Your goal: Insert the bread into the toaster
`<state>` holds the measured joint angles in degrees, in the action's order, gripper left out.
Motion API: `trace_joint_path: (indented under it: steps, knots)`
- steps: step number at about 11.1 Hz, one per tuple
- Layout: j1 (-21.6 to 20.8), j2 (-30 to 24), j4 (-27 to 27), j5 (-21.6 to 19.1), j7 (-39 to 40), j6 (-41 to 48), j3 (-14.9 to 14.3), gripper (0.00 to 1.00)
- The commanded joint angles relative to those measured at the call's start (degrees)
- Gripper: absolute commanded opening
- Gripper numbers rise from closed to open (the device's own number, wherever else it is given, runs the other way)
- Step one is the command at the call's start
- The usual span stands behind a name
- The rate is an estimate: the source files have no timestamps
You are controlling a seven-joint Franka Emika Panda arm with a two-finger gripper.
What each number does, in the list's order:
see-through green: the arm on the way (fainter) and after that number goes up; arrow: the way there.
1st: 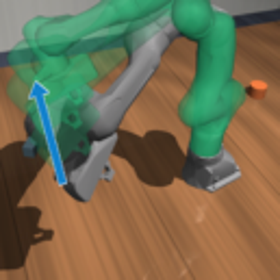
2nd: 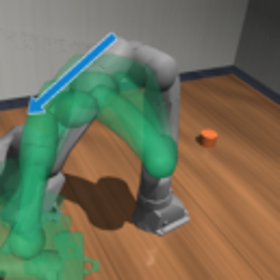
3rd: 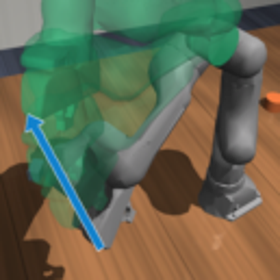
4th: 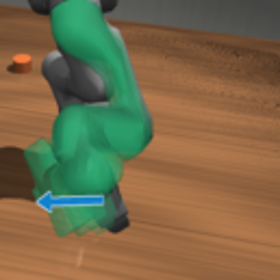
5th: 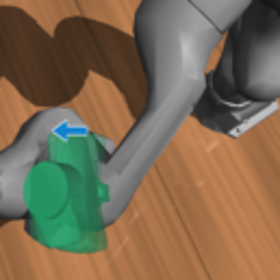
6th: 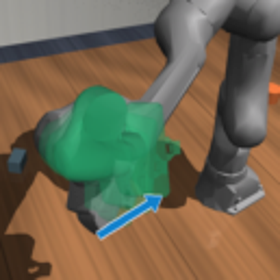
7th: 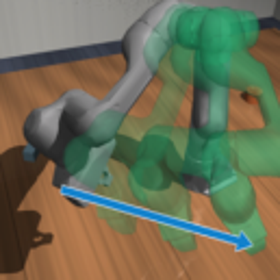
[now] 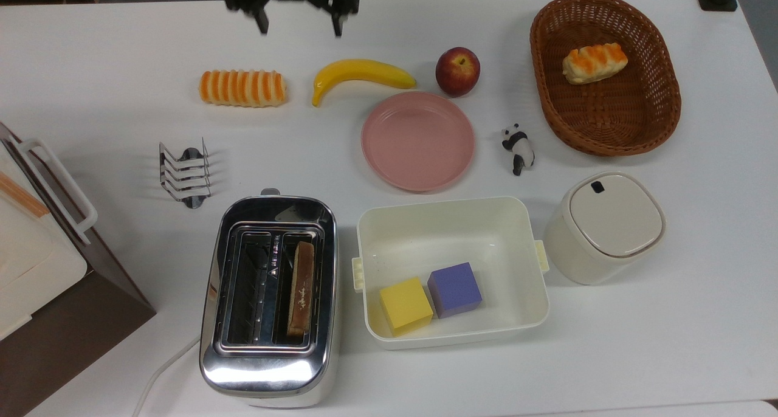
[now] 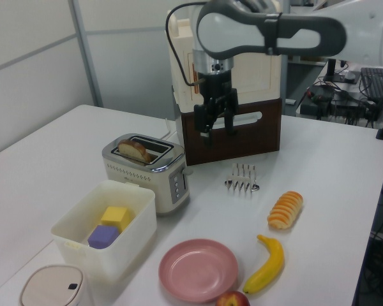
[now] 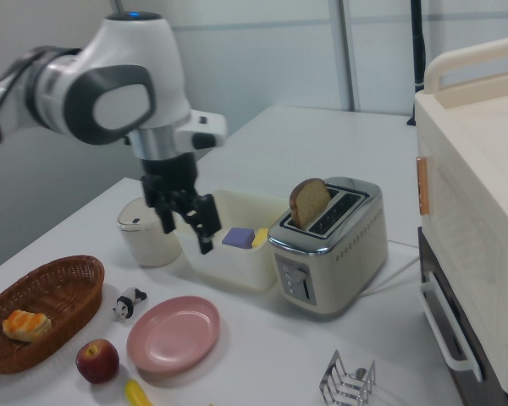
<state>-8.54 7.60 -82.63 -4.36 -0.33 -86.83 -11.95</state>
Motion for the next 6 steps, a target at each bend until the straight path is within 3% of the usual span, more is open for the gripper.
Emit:
trace_joint_path:
  steps: [1, 6]
  knots:
    - [-0.34, -8.73, -9.99, 2.08, -0.54, -0.53, 1.58, 1.0]
    - [0.89, -9.18, -10.01, 1.99, -0.63, -1.15, 1.85, 1.0]
